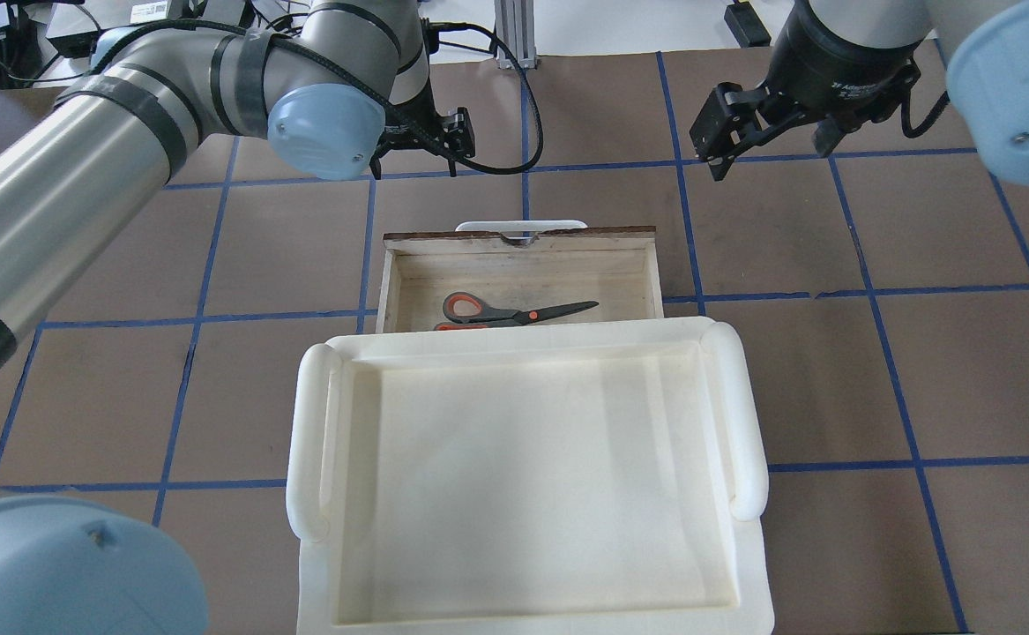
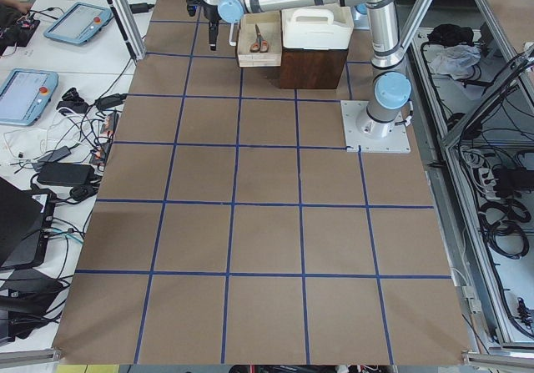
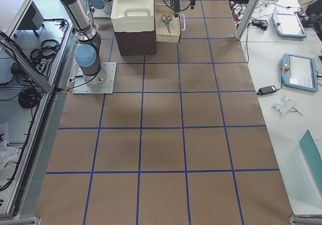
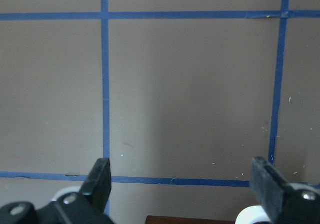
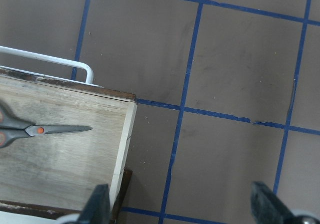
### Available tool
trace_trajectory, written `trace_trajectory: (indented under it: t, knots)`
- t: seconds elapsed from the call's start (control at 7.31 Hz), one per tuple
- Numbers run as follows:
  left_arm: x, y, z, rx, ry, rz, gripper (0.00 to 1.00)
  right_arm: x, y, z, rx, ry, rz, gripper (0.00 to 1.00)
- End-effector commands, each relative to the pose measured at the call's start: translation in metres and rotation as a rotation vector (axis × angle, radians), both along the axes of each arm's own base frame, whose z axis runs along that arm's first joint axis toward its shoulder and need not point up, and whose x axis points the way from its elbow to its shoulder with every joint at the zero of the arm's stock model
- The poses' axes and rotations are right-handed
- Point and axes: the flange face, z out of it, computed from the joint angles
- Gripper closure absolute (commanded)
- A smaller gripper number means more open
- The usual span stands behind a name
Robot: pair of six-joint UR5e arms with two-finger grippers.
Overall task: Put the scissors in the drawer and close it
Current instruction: 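Move the left gripper over the drawer's white handle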
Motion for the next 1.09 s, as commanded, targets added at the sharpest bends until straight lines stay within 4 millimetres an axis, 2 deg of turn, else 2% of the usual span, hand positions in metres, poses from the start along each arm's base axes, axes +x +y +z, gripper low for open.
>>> trace_trajectory:
  t: [0.0,0.27,0.55,0.96]
  knots:
    - [-0.022,-0.007,-0.032,0.014,0.063,0.095,0.0,0.0,0.004,0.002,0.005,-0.018,-0.123,0.0]
    - [-0.04,-0.004,-0.056,0.047,0.06,0.137,0.0,0.0,0.004,0.001,0.008,-0.021,-0.136,0.0]
    - [-0.049,-0.001,-0.066,0.083,0.091,0.177,0.0,0.0,0.003,0.001,0.001,-0.023,-0.123,0.0]
    - [-0.047,0.006,-0.07,0.14,0.069,0.179,0.0,0.0,0.003,-0.003,0.019,-0.019,-0.121,0.0]
